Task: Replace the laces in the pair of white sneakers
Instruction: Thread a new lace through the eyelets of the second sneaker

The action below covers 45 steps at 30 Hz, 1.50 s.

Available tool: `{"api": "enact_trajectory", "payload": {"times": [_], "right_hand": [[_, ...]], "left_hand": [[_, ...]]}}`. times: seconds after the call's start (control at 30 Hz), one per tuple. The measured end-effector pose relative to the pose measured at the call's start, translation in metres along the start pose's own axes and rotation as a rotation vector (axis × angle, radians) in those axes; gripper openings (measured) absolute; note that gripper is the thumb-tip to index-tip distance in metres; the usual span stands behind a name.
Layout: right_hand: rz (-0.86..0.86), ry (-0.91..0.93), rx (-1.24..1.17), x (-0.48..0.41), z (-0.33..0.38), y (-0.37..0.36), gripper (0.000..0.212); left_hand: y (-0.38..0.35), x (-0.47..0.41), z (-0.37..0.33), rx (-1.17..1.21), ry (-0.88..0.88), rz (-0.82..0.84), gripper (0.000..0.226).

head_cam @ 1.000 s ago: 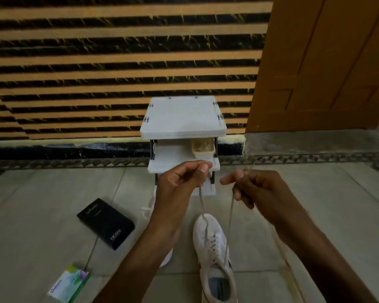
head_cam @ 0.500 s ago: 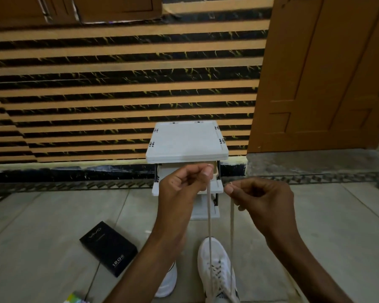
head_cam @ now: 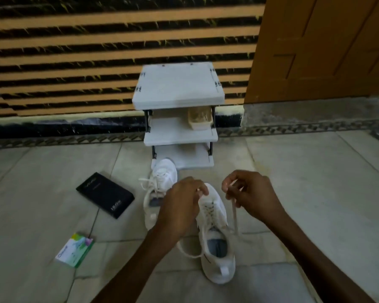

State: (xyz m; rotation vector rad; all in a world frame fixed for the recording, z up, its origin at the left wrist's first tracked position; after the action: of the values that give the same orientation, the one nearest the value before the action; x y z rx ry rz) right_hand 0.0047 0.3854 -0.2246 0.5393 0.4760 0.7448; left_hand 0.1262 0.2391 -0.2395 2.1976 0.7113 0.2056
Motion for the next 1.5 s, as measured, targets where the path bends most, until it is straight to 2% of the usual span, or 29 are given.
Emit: {"api": "enact_trajectory", "payload": {"times": [0.1, 0.2, 0.33, 0.4, 0.53, 0.63, 0.8, 1.03, 1.3, 1.5], "right_hand": [[0.230, -0.100, 0.173, 0.018, -0.030, -0.021, 0.014], [0.321, -0.185, 0.228, 0.029, -0.047, -0.041, 0.001], [0.295, -0.209, 0.313, 0.035, -0.056, -0.057, 0.028], [0.276, -0.186, 0.369, 0.037, -0.058, -0.063, 0.035], [0.275, -0.152, 0.470, 0.037, -0.059, -0.070, 0.037], [0.278, -0.160, 0.459, 0.038, -0.058, -0.071, 0.036], [0.272, -0.188, 0.342, 0.036, -0.057, -0.065, 0.032], [0.291, -0.176, 0.392, 0.036, -0.056, -0.071, 0.035], [0.222, -0.167, 0.366, 0.045, -0.057, -0.075, 0.012], [0.172, -0.185, 0.318, 0.051, -0.057, -0.081, 0.013]], "left_hand": [[-0.031, 0.010, 0.032, -0.089, 0.101, 0.164, 0.017], [-0.048, 0.018, 0.045, -0.141, 0.165, 0.207, 0.009], [-0.056, 0.020, 0.048, -0.060, 0.196, 0.182, 0.006], [-0.058, 0.019, 0.051, -0.014, 0.214, 0.204, 0.007], [-0.061, 0.013, 0.055, 0.028, 0.192, 0.244, 0.009], [-0.064, 0.009, 0.060, 0.081, 0.159, 0.251, 0.007], [-0.071, 0.005, 0.072, 0.226, 0.307, 0.204, 0.006], [-0.065, -0.005, 0.068, 0.081, 0.106, 0.302, 0.006], [-0.068, -0.008, 0.066, -0.042, -0.048, 0.327, 0.005], [-0.071, -0.011, 0.069, -0.071, -0.051, 0.382, 0.007]]}}
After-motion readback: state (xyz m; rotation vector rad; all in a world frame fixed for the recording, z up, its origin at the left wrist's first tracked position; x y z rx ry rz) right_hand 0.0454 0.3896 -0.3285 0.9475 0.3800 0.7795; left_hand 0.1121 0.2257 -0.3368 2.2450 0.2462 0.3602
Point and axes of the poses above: each hand's wrist, its own x-axis away from the middle knuckle, its own y-axis out of the back of the hand, z = x × y, the point moved 1 cm from there along -x, towards the middle knuckle, and after that the axes turned 11 degrees about y, right-handed, at the moved point
